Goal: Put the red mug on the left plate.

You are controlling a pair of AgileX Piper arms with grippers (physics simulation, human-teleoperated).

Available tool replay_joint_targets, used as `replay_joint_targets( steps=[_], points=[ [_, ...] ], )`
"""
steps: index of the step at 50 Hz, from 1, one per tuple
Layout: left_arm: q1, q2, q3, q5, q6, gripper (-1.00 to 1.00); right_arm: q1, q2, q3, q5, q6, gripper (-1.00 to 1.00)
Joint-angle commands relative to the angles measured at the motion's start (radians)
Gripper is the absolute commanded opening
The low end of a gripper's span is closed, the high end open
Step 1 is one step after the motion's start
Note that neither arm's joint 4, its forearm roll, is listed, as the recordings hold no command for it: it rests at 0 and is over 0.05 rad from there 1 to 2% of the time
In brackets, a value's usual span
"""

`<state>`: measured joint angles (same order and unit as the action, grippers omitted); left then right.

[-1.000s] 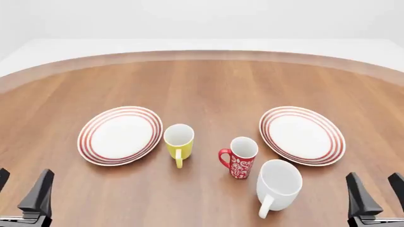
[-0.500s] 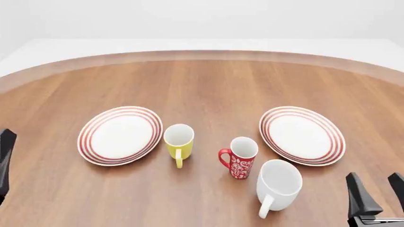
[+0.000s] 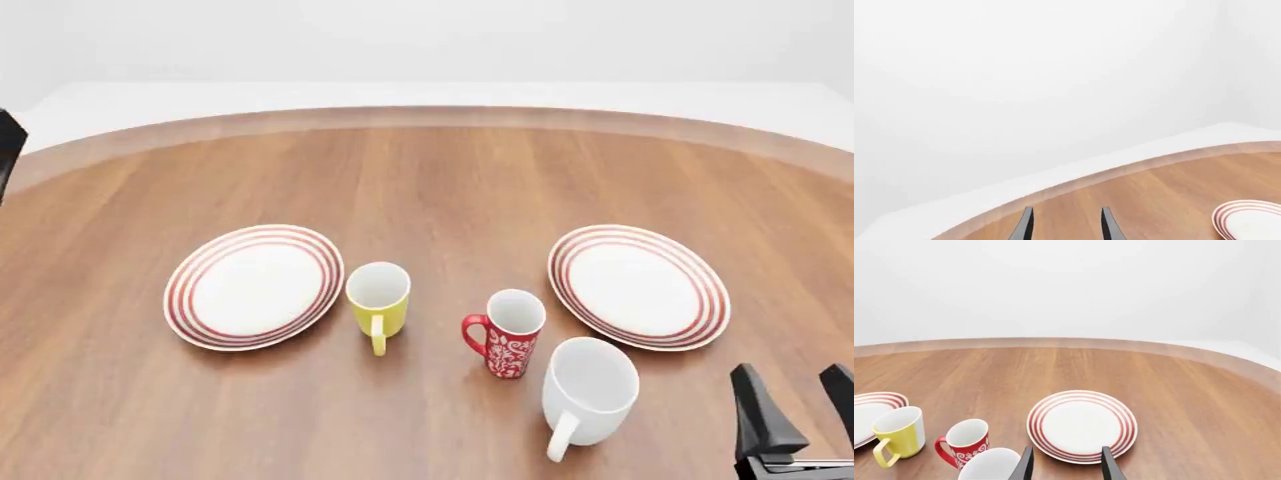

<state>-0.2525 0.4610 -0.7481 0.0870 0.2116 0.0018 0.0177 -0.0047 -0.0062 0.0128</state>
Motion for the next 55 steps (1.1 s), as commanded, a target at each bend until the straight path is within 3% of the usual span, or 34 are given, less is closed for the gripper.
replay_joint_targets(
  steps=[1, 5, 16, 35, 40, 48, 55],
  points=[
    [-0.077, 0.152, -0.13, 0.014, 0.072, 1.0, 0.0, 0.001, 0.0, -0.001, 0.0, 1.0],
    [-0.094, 0.231, -0.168, -0.002, 0.153, 1.0, 0.0, 0.001, 0.0, -0.001, 0.0, 1.0],
    [-0.151, 0.389, -0.289, 0.022, 0.177, 1.0, 0.0, 0.001, 0.0, -0.001, 0.0, 1.0],
    [-0.238, 0.598, -0.495, 0.11, 0.343, 1.0, 0.0, 0.001, 0.0, -0.001, 0.0, 1.0],
    [-0.297, 0.631, -0.548, 0.151, 0.314, 1.0, 0.0, 0.001, 0.0, -0.001, 0.0, 1.0],
    [-0.311, 0.696, -0.637, 0.227, 0.302, 1.0, 0.0, 0.001, 0.0, -0.001, 0.0, 1.0],
    [-0.366, 0.71, -0.635, 0.261, 0.344, 1.0, 0.0, 0.001, 0.0, -0.001, 0.0, 1.0]
  ],
)
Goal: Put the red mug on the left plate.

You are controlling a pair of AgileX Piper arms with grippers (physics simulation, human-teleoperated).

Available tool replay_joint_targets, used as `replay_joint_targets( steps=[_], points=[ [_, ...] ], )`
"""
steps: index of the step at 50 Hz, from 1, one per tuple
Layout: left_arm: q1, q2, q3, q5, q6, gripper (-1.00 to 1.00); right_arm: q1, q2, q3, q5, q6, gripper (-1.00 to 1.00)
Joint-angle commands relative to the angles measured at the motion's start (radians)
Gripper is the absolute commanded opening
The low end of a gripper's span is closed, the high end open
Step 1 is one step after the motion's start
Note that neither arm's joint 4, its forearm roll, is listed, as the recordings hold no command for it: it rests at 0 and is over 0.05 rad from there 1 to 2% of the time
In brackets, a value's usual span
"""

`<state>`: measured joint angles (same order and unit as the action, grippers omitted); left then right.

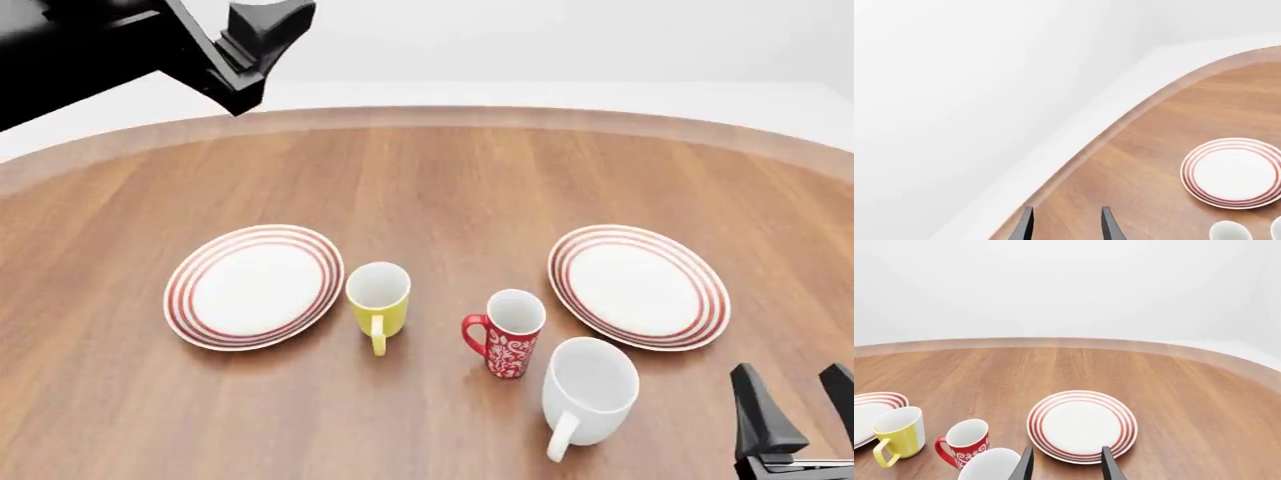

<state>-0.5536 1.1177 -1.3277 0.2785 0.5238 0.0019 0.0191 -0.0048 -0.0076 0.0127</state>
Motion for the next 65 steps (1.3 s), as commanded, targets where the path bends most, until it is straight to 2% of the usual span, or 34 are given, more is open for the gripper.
replay_joint_targets(
  steps=[1, 6, 10, 23, 26, 35, 45, 49, 65],
  points=[
    [-0.071, 0.054, -0.058, 0.074, 0.03, 1.0, 0.0, 0.0, 0.0, 0.0, 0.0, 1.0],
    [-0.107, 0.068, -0.072, 0.111, 0.038, 1.0, 0.0, 0.0, 0.0, 0.0, 0.0, 1.0],
    [-0.122, 0.054, -0.05, 0.096, 0.054, 1.0, 0.0, 0.0, 0.0, 0.0, 0.0, 1.0],
    [-0.185, 0.067, -0.042, 0.126, 0.041, 1.0, 0.0, 0.0, 0.0, 0.0, 0.0, 1.0],
    [-0.2, 0.087, -0.102, 0.174, 0.015, 1.0, 0.0, 0.0, 0.0, 0.0, 0.0, 1.0],
    [-0.237, 0.109, -0.068, 0.164, -0.003, 1.0, 0.0, 0.0, 0.0, 0.0, 0.0, 1.0],
    [-0.2, 0.121, -0.01, 0.072, 0.015, 1.0, 0.0, 0.0, 0.0, 0.0, 0.0, 1.0],
    [-0.208, 0.114, 0.006, 0.07, -0.01, 1.0, 0.0, 0.0, 0.0, 0.0, 0.0, 1.0],
    [-0.251, 0.144, 0.07, 0.066, -0.024, 1.0, 0.0, 0.0, 0.0, 0.0, 0.0, 1.0]
  ],
)
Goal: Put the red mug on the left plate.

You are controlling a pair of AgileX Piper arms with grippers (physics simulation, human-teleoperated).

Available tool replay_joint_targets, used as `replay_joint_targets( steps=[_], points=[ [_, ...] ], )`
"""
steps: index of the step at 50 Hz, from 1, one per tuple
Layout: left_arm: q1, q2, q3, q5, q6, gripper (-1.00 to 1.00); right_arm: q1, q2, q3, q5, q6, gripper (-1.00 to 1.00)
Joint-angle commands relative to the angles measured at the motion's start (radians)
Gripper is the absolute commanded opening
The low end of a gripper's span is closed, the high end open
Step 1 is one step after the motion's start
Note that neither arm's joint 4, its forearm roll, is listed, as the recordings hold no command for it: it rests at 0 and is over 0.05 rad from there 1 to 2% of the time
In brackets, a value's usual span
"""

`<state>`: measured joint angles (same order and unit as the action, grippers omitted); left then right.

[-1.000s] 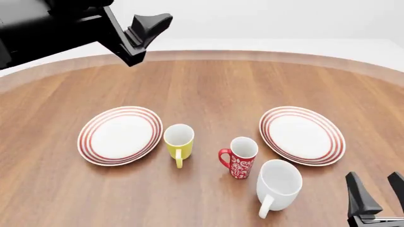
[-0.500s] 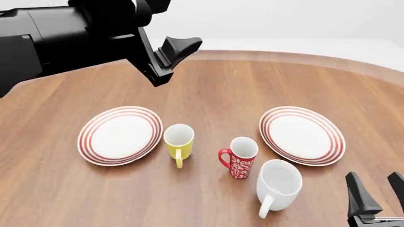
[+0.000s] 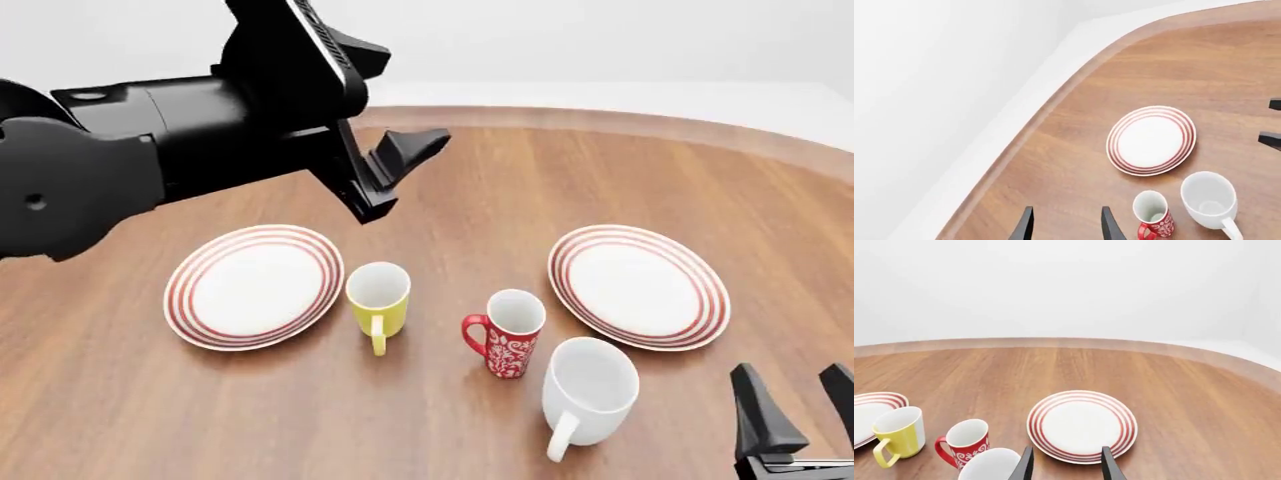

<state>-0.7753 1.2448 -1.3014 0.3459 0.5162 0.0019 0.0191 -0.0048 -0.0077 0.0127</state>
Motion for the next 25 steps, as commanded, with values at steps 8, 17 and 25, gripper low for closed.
replay_joint_targets(
  steps=[8, 17, 25],
  points=[
    [-0.053, 0.028, 0.11, -0.028, -0.033, 1.0, 0.0, -0.001, 0.0, 0.0, 0.0, 1.0],
    [-0.065, 0.045, 0.151, -0.055, -0.046, 1.0, 0.0, 0.0, 0.0, 0.0, 0.0, 1.0],
    [-0.073, 0.057, 0.182, -0.089, -0.055, 1.0, 0.0, 0.0, 0.0, 0.0, 0.0, 1.0]
  ],
)
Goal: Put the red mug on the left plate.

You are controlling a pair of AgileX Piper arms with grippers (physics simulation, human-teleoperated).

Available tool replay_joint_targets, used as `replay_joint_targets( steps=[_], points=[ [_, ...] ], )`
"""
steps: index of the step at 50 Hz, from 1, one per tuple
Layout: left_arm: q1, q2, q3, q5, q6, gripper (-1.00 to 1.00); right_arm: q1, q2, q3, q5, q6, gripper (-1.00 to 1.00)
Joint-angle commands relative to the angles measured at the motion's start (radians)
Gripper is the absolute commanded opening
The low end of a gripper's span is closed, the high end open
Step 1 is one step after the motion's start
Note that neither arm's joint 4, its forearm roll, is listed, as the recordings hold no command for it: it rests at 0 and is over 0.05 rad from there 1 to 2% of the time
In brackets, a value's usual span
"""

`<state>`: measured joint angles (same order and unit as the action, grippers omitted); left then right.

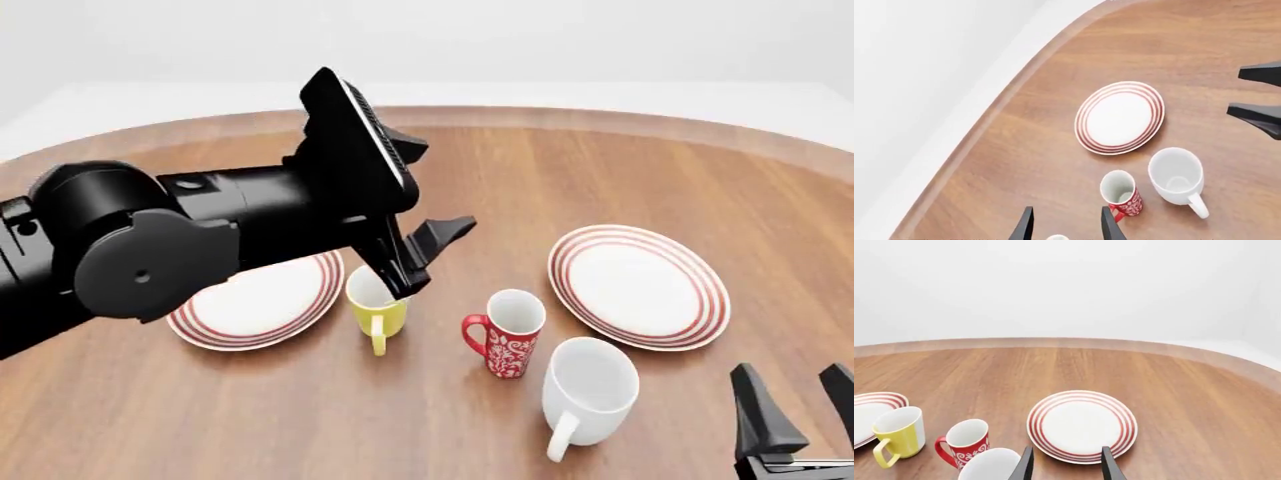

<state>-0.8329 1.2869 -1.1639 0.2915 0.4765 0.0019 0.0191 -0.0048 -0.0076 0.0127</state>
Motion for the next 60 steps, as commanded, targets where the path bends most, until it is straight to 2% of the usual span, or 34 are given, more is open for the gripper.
replay_joint_targets(
  steps=[1, 26, 45, 60],
  points=[
    [-0.035, 0.009, 0.039, -0.025, -0.05, 1.0, 0.0, 0.0, 0.0, 0.0, 0.0, 1.0],
    [-0.018, 0.028, 0.156, -0.122, -0.057, 1.0, 0.0, 0.0, 0.0, 0.0, 0.0, 1.0],
    [0.026, 0.101, 0.196, -0.205, -0.047, 1.0, 0.0, 0.0, 0.0, 0.0, 0.0, 1.0],
    [0.021, 0.155, 0.21, -0.257, -0.063, 1.0, 0.0, 0.0, 0.0, 0.0, 0.0, 1.0]
  ],
)
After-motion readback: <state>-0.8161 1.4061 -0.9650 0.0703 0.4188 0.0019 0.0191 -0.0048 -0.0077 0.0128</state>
